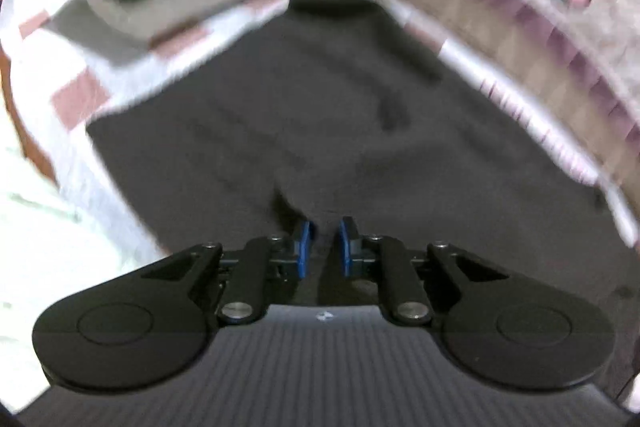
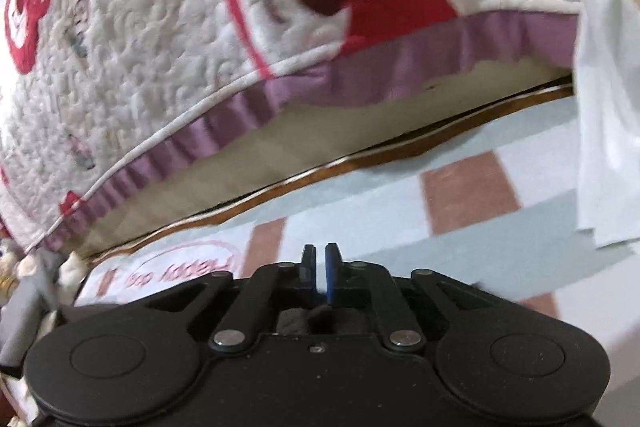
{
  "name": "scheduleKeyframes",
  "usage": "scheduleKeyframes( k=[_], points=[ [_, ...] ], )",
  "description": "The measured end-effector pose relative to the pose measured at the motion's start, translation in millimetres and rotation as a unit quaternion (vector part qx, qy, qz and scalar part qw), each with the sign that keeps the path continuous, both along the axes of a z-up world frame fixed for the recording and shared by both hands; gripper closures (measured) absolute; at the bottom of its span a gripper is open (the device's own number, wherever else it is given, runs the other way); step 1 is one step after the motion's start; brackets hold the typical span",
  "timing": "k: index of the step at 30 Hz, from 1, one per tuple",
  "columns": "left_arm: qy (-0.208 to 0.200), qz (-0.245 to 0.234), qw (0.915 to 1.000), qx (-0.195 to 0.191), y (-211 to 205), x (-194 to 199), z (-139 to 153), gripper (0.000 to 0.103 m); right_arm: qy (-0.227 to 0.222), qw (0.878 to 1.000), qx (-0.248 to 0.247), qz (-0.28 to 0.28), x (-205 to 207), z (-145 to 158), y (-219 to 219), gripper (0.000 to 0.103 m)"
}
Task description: Fold clothes
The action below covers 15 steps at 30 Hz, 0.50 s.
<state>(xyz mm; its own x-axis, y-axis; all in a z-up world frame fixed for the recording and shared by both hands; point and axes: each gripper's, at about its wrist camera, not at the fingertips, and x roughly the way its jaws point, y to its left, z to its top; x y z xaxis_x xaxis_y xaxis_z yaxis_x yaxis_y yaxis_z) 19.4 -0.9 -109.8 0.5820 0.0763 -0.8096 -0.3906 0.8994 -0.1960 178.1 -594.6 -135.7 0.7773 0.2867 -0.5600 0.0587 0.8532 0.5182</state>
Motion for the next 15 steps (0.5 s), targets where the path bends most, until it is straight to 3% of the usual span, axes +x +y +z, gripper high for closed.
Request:
scheduleKeyframes(
  k=[2,3,5,8,9,12,15],
  points=[
    [0.022,-0.014,0.9995,0.017,-6,2,-5,0.084,0.006,1.0,0.002,0.029,1,7,15,0.09],
    [0.019,-0.022,0.9992,0.027,-9,4,-2,0.075,0.011,0.999,0.008,0.041,1,9,22,0.084],
    [0.0,-0.031,0.9988,0.037,-13,10,5,0.067,0.03,0.998,0.032,0.05,-2,9,35,0.068],
    [-0.027,-0.052,0.9965,0.059,-19,17,11,0.059,0.074,0.993,0.068,0.063,-6,4,52,0.061],
    [-0.032,-0.062,0.995,0.072,-22,21,12,0.056,0.096,0.99,0.07,0.07,-10,3,58,0.053],
    [-0.041,-0.098,0.9899,0.094,-32,37,14,0.055,0.171,0.981,0.046,0.08,-34,0,78,0.037],
    [-0.038,-0.142,0.9854,0.087,-42,58,15,0.055,0.169,0.981,0.034,0.085,-69,-11,92,0.033]
  ],
)
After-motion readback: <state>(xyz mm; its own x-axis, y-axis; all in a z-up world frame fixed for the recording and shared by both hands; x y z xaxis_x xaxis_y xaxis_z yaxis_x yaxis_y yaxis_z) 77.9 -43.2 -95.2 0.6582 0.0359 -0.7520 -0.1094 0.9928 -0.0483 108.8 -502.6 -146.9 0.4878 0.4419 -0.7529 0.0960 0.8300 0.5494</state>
